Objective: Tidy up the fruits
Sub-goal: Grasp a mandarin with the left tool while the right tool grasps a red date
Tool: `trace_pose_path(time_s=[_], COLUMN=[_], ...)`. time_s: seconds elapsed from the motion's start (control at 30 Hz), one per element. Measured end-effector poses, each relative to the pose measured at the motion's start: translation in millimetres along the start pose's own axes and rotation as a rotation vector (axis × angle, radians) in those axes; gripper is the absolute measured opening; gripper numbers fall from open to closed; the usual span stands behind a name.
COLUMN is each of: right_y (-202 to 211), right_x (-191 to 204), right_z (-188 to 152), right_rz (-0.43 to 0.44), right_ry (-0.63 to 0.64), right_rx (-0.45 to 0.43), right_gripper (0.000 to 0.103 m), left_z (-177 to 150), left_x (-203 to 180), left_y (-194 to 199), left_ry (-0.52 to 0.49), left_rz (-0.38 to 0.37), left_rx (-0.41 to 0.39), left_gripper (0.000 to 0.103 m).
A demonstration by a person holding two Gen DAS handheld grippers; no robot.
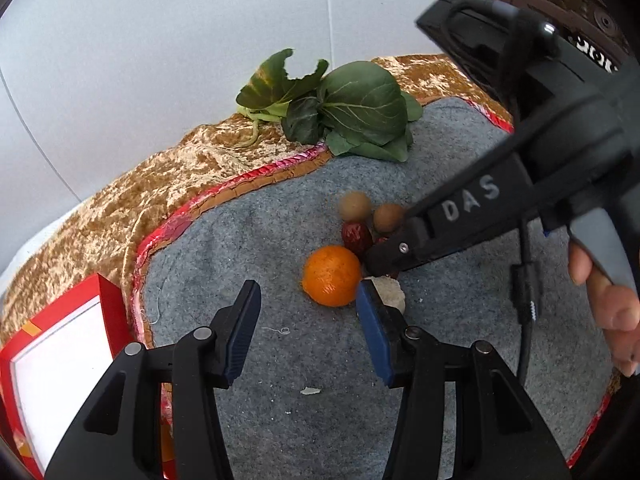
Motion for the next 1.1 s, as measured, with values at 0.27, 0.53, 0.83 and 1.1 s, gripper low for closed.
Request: trace_pose_path(time_s=[0.27,0.53,0.83,1.1], right_y=[23.3,36.0,47.9,62.4], right_x=[-1.1,-12.6,-25.8,3.5], right_z=[-2.2,-2.3,-2.5,-9.5], right_rz=[-0.037,-0.031,-0.014,-0.103], right_ry=[0.023,0.011,0.009,0.132], right_rx=[-0.039,-0.048,-0.054,-0.154], right_gripper=[0.020,0.020,0.020,0.020], left_z=[5.7,11.4,13.0,9.8], left_x=[2.6,-2.7,-3.7,-1.1], left_y=[-11.6,-26.7,-34.1,-18.5], left_ry=[0.051,0.081,0.102,0.090], left_rz=[-0.061,-0.068,-0.086,-0.051], left_rx=[0.006,0.031,0.046,0.014], left_gripper=[0.048,0.048,0.032,0.032])
Point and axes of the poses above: each gripper's, at about its wrist camera, not at the fingertips, and y roughly against the way its jaws point, x to its left, z to its top, the point moved 2 cm from there along -y, roughly the way its jaws point, and after that the axes turned 2 degrees about y, right-handed, at the moved point
